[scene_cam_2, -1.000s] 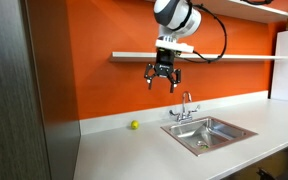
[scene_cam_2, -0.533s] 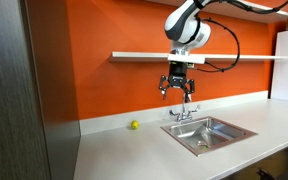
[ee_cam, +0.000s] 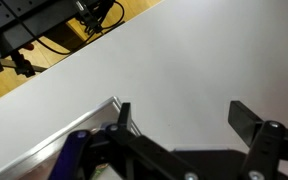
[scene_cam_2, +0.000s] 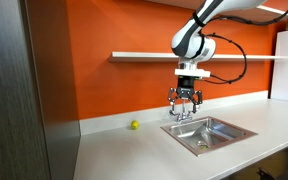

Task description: Remove the green packet from the sink and put it on the counter.

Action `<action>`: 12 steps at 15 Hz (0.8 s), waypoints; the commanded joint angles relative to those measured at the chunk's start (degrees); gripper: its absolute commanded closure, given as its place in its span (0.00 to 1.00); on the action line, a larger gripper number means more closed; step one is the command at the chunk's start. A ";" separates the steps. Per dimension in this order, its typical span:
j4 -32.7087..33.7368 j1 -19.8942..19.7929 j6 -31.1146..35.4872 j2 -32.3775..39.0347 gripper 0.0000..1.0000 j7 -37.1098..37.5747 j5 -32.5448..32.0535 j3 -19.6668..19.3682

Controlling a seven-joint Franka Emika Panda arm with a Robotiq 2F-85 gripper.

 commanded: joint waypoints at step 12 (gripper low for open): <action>2.10 -3.56 12.38 14.75 0.00 -2.35 -0.26 -5.93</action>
